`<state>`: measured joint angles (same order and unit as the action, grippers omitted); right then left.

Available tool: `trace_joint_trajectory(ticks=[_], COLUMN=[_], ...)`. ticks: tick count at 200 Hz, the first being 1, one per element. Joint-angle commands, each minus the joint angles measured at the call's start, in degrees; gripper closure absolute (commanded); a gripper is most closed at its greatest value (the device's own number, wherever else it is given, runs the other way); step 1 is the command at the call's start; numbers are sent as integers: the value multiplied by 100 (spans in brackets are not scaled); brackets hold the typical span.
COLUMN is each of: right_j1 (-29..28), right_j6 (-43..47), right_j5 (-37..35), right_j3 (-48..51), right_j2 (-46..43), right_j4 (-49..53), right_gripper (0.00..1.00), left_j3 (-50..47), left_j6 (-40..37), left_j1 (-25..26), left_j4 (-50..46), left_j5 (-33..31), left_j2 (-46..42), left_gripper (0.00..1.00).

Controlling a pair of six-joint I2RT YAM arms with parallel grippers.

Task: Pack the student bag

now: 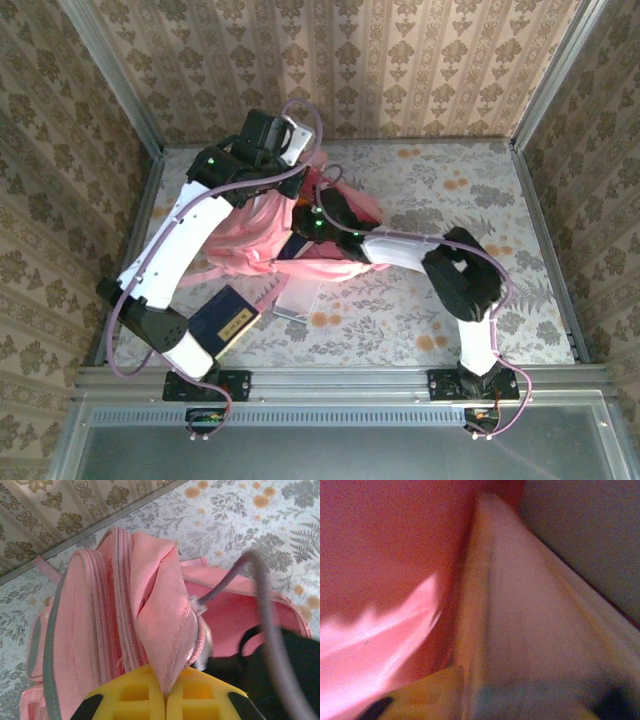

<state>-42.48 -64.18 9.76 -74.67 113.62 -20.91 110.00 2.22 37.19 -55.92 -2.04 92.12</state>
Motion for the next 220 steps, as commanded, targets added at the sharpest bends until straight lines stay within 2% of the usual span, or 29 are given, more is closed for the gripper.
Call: trace_joint_trajectory(ticks=[1,39,53,72,105,127,151,165,198,220], right_j1=[-70,-14,-14,-15,-4,62,96,117,126,119], right_j6=[161,1098,1592,2121,2684,2877,3055,3116,3491,3655], right_j5=[-356,-464,-481,-700,-1622,-2042,-2409,-2405,-1684,-1262], right_j3=[-558,99,426,824,1881,2526,3085,3336,3591,3566], right_j2=[283,-618,-1132,-1813,-3054,-3889,-4674,-5022,-5368,-5313], right_j4=[-167,-357,-191,331,842,1056,1329,1411,1530,1636], right_gripper=[52,23,19,19,20,21,22,22,25,27], left_j3=[172,-225,-308,-297,-244,70,254,327,323,408], left_j6=[261,457,507,570,785,902,973,986,961,678], left_j1=[-256,-652,-760,-860,-998,-1012,-994,-994,-996,-1048], left_j4=[722,1000,1086,1149,1446,1402,1403,1367,1349,1171], left_j5=[256,497,569,645,1021,1387,1444,1451,1461,872], left_j2=[-193,-269,-185,37,506,1032,1489,1671,1863,2046], left_gripper=[100,100,100,100,100,100,100,100,99,94])
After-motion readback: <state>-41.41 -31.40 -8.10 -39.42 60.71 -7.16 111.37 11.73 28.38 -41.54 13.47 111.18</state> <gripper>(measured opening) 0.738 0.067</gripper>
